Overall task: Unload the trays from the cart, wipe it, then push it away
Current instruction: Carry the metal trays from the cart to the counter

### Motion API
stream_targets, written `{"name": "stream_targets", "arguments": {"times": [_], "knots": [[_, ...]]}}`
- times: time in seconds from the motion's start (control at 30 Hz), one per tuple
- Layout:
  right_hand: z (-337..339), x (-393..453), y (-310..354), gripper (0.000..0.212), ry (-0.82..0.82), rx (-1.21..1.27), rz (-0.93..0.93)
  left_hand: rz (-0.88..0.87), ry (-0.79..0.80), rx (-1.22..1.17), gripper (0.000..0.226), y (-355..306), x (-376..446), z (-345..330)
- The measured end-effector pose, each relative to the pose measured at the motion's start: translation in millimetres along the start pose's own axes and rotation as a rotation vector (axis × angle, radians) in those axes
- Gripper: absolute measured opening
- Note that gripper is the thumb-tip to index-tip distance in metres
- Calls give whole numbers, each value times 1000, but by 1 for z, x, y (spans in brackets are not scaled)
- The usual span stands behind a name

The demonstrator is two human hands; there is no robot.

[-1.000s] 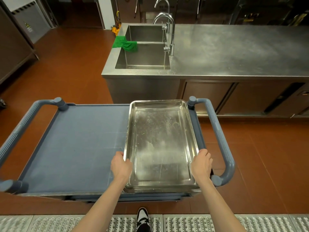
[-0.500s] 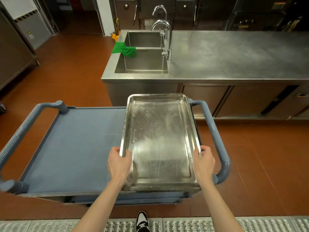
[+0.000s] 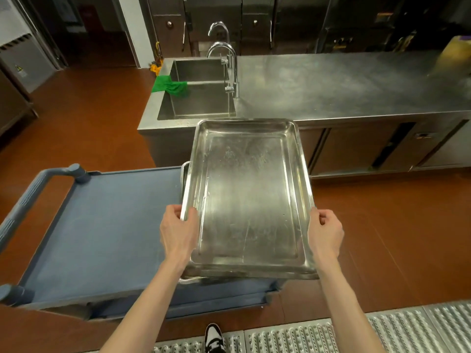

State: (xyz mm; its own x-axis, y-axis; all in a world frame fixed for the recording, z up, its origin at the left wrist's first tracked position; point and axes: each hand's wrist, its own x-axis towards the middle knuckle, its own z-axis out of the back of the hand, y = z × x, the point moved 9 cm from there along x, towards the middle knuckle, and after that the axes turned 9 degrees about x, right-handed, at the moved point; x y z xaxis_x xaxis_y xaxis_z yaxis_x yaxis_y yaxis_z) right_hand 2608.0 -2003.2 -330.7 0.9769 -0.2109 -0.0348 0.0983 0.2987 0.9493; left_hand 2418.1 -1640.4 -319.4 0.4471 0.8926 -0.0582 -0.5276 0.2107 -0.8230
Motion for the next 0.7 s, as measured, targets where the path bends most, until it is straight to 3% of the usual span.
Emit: {"name": "stream_targets", "arguments": {"times": [0.27,0.7], "knots": [[75,-14,-10,17,-101,-12,-32,-74,98,-37,13,-29,-37,-27],[185,-57,-36,22,-470,-2,-143,-249,414,-53,10,-90,-66,-123]]}}
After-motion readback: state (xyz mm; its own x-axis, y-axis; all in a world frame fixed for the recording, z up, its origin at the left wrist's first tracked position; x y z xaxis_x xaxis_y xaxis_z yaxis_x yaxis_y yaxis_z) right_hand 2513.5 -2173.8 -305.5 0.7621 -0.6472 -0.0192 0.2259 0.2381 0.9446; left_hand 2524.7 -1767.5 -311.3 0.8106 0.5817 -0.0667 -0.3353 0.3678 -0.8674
